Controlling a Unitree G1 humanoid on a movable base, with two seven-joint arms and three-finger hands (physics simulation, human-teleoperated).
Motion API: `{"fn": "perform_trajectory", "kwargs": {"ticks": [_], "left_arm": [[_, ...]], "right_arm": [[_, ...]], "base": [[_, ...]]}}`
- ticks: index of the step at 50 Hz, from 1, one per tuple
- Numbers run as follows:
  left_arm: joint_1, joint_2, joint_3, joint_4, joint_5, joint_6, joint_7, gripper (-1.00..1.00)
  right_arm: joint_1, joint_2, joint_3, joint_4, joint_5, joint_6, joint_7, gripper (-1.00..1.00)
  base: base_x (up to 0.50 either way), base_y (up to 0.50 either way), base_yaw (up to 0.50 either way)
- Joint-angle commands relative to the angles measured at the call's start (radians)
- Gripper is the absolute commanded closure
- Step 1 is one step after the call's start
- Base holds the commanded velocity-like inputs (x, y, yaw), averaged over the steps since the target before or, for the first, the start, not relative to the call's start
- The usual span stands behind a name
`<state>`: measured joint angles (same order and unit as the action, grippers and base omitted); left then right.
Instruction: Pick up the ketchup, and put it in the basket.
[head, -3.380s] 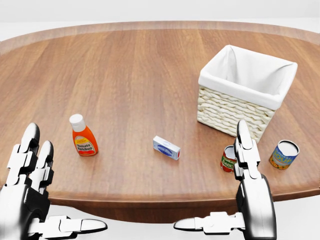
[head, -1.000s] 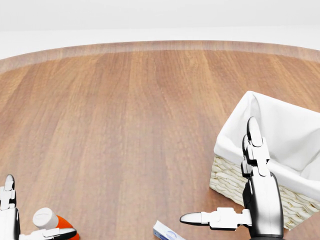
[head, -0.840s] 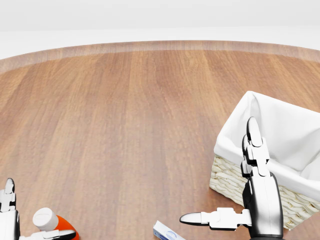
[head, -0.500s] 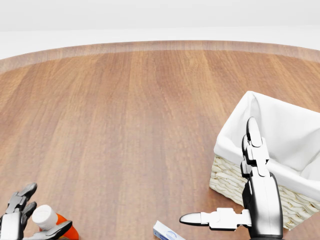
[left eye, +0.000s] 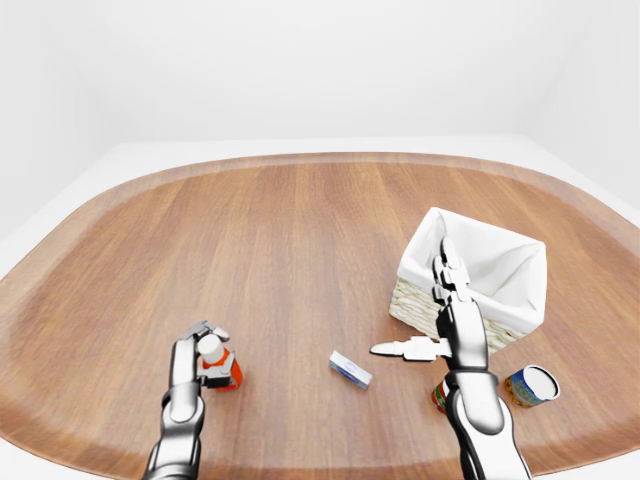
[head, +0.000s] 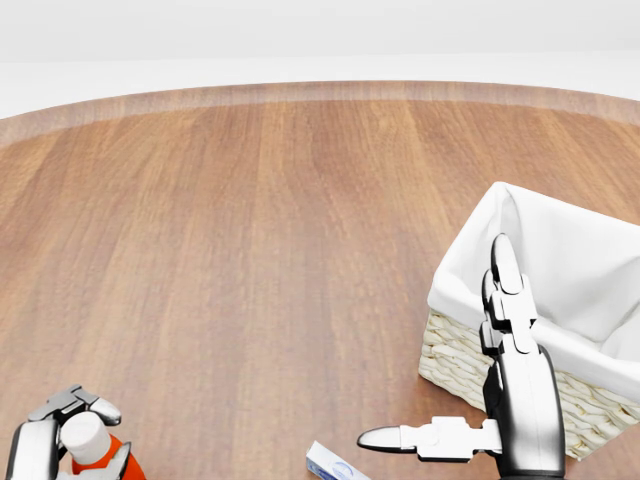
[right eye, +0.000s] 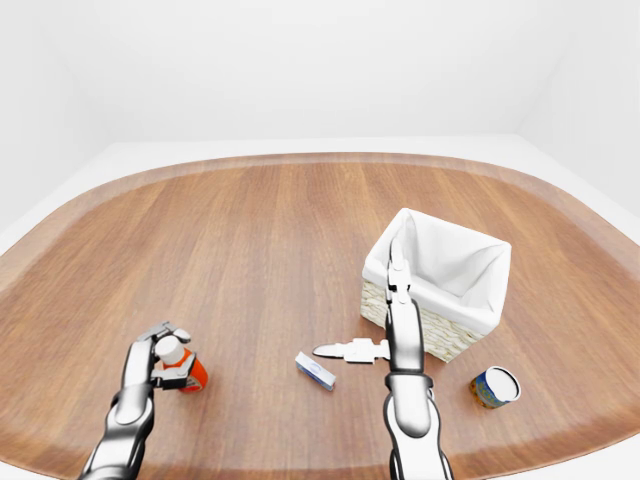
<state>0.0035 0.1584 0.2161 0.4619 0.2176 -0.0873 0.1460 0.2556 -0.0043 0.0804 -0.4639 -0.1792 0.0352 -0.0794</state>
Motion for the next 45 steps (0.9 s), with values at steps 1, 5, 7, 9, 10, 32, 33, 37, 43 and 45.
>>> {"fn": "perform_trajectory", "kwargs": {"ticks": [1,5,7,9,10,32,33,37,43,45], "left_arm": [[0.035,-0.001,0.001,-0.02,-0.036,0.0,0.013,1.0],[0.068,-0.022,-0.001,-0.123,-0.025,0.0,-0.008,1.0],[0.078,-0.031,-0.001,-0.165,-0.02,0.0,-0.018,1.0],[0.089,-0.044,-0.005,-0.23,-0.015,0.0,-0.034,1.0],[0.092,-0.048,-0.006,-0.25,-0.013,0.0,-0.039,1.0],[0.145,-0.122,-0.077,-0.6,0.043,0.0,-0.119,1.0],[0.145,-0.122,-0.078,-0.601,0.043,0.0,-0.119,1.0],[0.15,-0.14,-0.124,-0.702,0.056,0.012,-0.136,1.0],[0.151,-0.154,-0.187,-0.825,0.062,0.1,-0.151,1.0],[0.137,-0.155,-0.202,-0.826,0.065,0.114,-0.146,1.0]], "right_arm": [[0.0,-0.001,0.001,0.001,-0.001,0.0,0.0,-1.0],[0.002,-0.001,0.002,-0.002,-0.003,0.0,-0.002,-1.0],[0.002,-0.001,0.002,-0.001,-0.003,-0.001,-0.001,-1.0],[0.002,-0.001,0.001,-0.001,-0.003,-0.001,-0.002,-1.0],[0.002,-0.001,0.002,-0.002,-0.003,-0.001,-0.002,-1.0],[0.003,-0.001,0.0,-0.007,-0.004,0.001,0.0,-1.0],[0.003,-0.001,0.0,-0.007,-0.004,0.001,0.0,-1.0],[0.004,-0.001,-0.001,-0.009,-0.005,0.002,-0.001,-1.0],[0.001,0.0,-0.002,-0.003,-0.005,0.0,-0.001,-1.0],[0.004,-0.001,-0.005,-0.007,-0.003,-0.001,0.0,-1.0]], "base": [[0.0,0.0,0.0],[0.0,0.0,0.0],[0.0,0.0,0.0],[0.0,0.0,0.0],[0.0,0.0,0.0],[0.0,0.0,0.0],[0.0,0.0,0.0],[0.0,0.0,0.0],[0.0,0.0,0.0],[0.0,0.0,0.0]]}}
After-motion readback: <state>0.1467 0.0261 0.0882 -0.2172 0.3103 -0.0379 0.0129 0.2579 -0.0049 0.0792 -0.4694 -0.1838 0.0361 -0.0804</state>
